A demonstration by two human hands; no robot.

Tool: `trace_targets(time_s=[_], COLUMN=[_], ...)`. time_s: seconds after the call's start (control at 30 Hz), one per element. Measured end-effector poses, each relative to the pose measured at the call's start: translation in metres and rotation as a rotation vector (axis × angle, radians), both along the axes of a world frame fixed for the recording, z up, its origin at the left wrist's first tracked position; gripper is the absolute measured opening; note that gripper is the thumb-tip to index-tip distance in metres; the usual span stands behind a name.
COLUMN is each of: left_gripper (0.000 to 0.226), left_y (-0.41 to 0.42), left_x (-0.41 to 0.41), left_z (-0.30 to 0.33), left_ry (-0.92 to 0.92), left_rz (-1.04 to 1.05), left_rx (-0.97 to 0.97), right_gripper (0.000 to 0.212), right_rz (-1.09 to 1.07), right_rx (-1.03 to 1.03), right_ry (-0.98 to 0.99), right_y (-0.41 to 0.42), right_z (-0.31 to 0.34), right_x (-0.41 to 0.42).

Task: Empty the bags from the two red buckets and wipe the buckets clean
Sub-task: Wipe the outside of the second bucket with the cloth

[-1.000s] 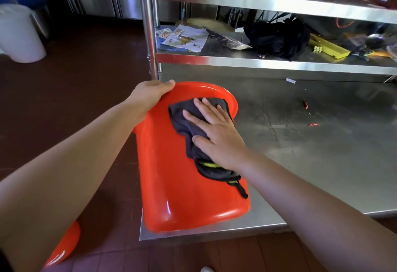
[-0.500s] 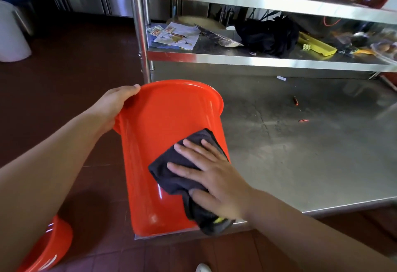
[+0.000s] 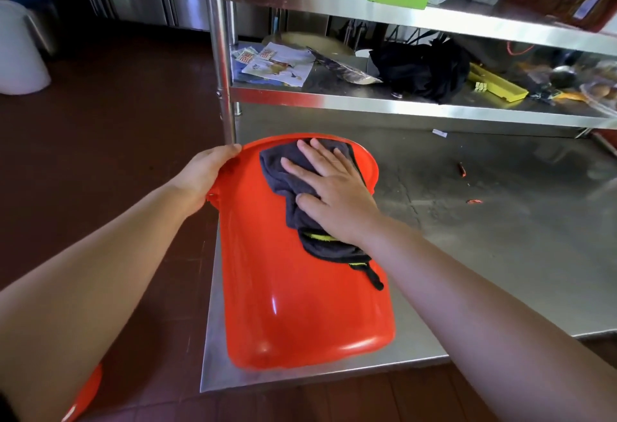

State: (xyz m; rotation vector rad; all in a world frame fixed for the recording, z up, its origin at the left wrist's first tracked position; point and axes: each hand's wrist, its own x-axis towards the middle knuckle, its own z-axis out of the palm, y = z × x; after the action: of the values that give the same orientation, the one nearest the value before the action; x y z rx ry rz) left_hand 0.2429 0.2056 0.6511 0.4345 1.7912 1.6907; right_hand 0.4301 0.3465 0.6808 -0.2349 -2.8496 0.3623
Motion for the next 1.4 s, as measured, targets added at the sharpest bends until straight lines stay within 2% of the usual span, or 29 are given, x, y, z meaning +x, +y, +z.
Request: trace_targets(time_s=[0.17, 0.27, 0.37, 0.43, 0.47, 0.53, 0.6, 0.73, 0.83, 1.0, 1.17, 1.3, 1.4], left_gripper=[0.027, 0.025, 0.041, 0.033, 0.030, 0.041, 0.054, 0.057, 0.057, 0.059, 0.061, 0.049, 0.032], left_y=[-0.017, -0.020, 0.000, 0.021, 0.032, 0.050, 0.059, 0.061, 0.062, 0.059, 0.045, 0.033, 0.024], left_x=[-0.010, -0.013, -0.007, 0.009, 0.018, 0.033, 0.038, 0.025, 0.015, 0.011, 0.014, 0.008, 0.002], left_z=[-0.009, -0.003, 0.019, 0.039, 0.047, 0.055, 0.055, 0.046, 0.042, 0.036, 0.035, 0.030, 0.022], left_ry=[0.063, 0.181, 0.303, 0.433, 0.518, 0.723, 0.810, 0.745, 0.690, 0.531, 0.392, 0.308, 0.379], left_rz=[-0.056, -0.047, 0.056, 0.028, -0.042, -0.175, -0.176, -0.147, -0.137, -0.121, -0.081, -0.058, -0.033], left_rx=[0.008, -0.028, -0.070, -0.054, -0.094, -0.305, -0.473, -0.486, -0.477, -0.334, -0.222, -0.165, -0.157], right_gripper=[0.058, 0.061, 0.060, 0.061, 0.060, 0.059, 0.059, 0.061, 0.063, 0.056, 0.053, 0.054, 0.058], right_rz=[0.136, 0.211, 0.258, 0.258, 0.259, 0.257, 0.248, 0.277, 0.215, 0.033, 0.053, 0.095, 0.173], right_rx=[0.019, 0.022, 0.062, 0.074, 0.076, 0.074, 0.075, 0.066, 0.065, -0.073, -0.068, -0.020, -0.011], right_ry=[-0.019, -0.049, -0.060, -0.051, -0.039, -0.009, 0.004, -0.026, -0.034, 0.037, 0.027, 0.032, 0.020], right_y=[-0.027, -0.044, -0.056, -0.065, -0.070, -0.078, -0.080, -0.065, -0.040, 0.009, 0.013, -0.012, -0.033], right_z=[-0.014, -0.024, -0.030, -0.032, -0.033, -0.034, -0.034, -0.028, -0.019, -0.001, 0.000, -0.007, -0.014], right_x=[0.050, 0.082, 0.104, 0.111, 0.112, 0.112, 0.111, 0.095, 0.065, 0.014, -0.002, 0.016, 0.044])
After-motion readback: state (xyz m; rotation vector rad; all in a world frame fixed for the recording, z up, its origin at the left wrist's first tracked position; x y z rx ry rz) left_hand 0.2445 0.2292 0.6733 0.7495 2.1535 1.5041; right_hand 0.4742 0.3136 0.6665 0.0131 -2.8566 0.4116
